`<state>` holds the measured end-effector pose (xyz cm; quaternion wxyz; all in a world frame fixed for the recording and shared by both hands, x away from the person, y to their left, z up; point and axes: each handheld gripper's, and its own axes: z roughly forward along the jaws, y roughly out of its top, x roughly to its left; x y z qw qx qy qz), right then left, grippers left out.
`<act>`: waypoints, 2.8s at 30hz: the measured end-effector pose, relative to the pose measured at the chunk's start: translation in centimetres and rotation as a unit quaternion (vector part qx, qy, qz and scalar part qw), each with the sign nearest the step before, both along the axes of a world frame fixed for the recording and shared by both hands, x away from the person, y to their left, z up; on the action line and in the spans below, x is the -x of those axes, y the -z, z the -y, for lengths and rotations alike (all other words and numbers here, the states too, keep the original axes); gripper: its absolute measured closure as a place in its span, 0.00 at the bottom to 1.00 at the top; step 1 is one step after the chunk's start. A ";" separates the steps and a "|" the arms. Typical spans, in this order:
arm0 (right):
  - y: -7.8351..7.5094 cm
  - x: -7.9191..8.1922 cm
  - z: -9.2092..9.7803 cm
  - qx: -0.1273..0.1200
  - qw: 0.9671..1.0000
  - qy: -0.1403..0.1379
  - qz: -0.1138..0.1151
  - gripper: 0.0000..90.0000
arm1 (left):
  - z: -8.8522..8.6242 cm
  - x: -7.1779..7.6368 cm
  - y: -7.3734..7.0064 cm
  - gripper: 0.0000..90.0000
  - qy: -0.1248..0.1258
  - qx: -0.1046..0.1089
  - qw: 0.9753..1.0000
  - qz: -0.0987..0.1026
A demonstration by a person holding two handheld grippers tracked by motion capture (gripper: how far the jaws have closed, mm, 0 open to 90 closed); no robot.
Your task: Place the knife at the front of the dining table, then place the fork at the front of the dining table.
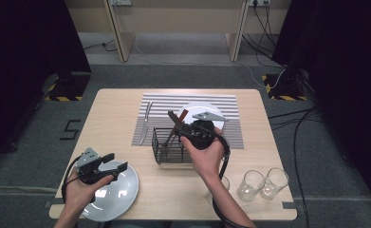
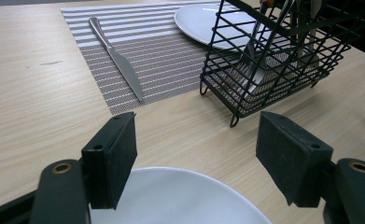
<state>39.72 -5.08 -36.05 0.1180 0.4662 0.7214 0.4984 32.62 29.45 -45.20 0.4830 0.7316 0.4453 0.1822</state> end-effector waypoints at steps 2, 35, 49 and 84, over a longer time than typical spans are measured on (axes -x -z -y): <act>0.0 0.0 -0.2 0.003 1.000 -0.003 -0.001 0.66 | 0.0 0.0 -0.1 0.32 0.000 0.001 1.000 0.001; 0.8 -0.8 -2.4 0.109 0.993 -0.014 0.036 0.77 | 0.2 0.2 0.0 0.32 0.006 -0.002 1.000 0.001; 1.1 -1.0 -2.8 0.148 0.987 -0.019 0.052 0.81 | 0.5 0.1 0.3 0.32 0.012 -0.002 1.000 -0.003; 0.2 -0.2 0.5 0.176 0.975 0.050 0.122 0.96 | 0.5 0.0 0.6 0.33 0.014 -0.003 1.000 -0.006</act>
